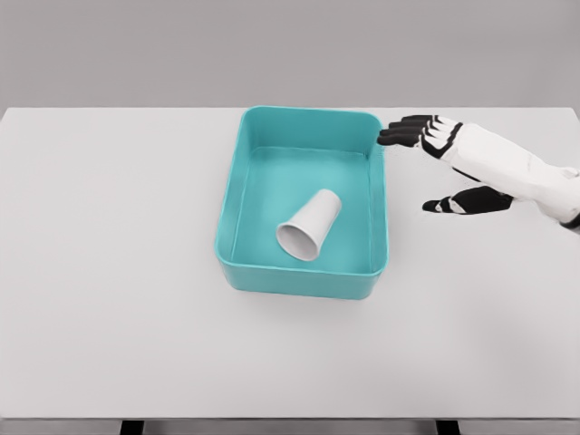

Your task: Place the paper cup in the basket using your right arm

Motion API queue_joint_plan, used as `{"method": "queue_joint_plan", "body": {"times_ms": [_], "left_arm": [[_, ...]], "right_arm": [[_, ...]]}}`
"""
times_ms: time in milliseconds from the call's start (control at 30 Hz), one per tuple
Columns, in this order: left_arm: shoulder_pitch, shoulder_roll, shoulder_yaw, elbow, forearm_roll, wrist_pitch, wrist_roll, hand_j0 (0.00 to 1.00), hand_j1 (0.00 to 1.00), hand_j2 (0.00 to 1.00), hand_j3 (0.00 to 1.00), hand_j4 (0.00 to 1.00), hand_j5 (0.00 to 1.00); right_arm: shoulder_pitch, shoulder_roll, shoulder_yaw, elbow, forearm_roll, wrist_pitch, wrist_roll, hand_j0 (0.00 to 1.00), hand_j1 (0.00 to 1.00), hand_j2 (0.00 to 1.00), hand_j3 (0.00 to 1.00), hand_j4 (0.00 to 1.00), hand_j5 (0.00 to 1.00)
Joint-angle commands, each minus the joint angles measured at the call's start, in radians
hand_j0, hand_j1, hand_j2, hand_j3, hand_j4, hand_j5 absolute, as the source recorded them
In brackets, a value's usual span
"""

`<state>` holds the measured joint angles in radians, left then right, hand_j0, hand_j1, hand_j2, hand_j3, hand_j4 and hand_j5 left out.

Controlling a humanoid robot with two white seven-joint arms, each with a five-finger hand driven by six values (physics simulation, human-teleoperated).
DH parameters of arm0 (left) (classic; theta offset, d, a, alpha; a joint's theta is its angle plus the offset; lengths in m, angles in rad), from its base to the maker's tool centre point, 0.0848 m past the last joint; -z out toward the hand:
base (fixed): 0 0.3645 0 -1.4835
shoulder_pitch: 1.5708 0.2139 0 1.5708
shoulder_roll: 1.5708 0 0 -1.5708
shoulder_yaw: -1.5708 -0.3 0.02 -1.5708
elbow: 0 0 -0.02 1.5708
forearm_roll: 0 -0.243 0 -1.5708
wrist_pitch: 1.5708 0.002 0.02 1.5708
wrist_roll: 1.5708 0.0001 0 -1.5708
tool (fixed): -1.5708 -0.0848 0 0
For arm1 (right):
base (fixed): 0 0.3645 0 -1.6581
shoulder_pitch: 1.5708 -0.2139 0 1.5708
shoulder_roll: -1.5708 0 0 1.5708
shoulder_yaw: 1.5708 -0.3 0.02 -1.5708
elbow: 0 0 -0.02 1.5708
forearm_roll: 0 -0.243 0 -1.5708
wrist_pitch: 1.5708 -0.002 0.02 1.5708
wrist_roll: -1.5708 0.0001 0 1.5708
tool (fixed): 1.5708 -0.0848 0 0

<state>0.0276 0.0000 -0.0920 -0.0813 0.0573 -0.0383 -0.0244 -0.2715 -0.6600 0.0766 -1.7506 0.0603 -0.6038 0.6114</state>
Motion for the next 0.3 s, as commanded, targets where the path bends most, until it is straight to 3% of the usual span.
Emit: {"method": "queue_joint_plan", "body": {"times_ms": [0, 267], "left_arm": [[0.0, 0.0, 0.0, 0.0, 0.001, 0.0, 0.0, 1.0, 1.0, 1.0, 1.0, 1.0, 1.0], [-0.006, 0.0, 0.002, -0.001, 0.015, -0.005, 0.001, 1.0, 1.0, 1.0, 1.0, 1.0, 1.0]], "right_arm": [[0.0, -0.001, -0.037, -0.003, -0.023, -0.007, -0.001, 0.98, 0.98, 0.98, 0.98, 0.98, 0.98], [0.021, 0.003, -0.043, 0.0, -0.023, -0.007, -0.001, 1.0, 1.0, 1.0, 1.0, 1.0, 1.0]]}}
